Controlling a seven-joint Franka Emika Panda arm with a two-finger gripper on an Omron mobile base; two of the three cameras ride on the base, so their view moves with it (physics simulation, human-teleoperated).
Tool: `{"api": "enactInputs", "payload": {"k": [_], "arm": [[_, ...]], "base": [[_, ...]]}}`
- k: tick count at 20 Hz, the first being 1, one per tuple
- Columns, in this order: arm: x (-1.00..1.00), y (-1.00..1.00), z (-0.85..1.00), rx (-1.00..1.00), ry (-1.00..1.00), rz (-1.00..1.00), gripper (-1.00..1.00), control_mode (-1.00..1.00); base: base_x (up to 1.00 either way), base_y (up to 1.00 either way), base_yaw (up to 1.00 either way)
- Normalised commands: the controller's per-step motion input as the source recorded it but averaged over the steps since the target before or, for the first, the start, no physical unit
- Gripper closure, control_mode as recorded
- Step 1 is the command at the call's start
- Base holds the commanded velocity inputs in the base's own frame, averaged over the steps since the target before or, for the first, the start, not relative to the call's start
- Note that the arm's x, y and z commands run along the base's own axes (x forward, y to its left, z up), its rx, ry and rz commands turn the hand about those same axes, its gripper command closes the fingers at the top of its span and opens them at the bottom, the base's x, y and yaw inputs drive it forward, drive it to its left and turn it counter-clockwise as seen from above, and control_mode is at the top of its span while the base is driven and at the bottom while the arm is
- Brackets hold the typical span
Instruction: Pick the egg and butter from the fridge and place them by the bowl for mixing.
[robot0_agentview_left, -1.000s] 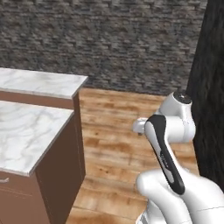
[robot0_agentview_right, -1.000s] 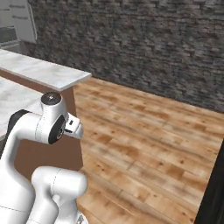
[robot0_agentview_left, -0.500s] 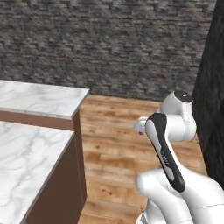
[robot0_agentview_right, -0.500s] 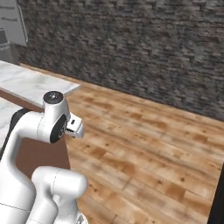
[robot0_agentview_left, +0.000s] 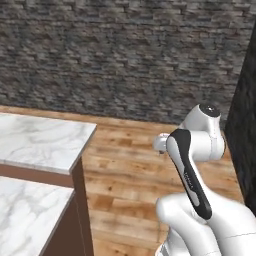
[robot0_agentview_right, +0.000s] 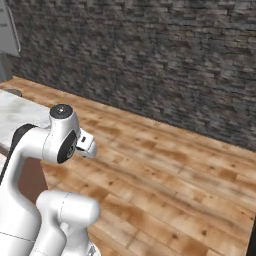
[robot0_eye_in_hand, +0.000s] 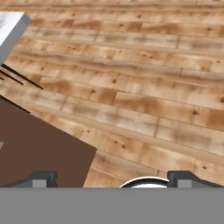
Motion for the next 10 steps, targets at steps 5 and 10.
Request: {"api": "enactInputs", "payload": {"k": [5, 10], "arm": [[0.00, 0.00, 0.00, 0.00, 0.00, 0.00, -1.00, 1.00], [0.00, 0.00, 0.00, 0.00, 0.00, 0.00, -1.00, 1.00]], "base": [[0.92, 0.00, 0.01], [0.93, 0.00, 0.01]]}}
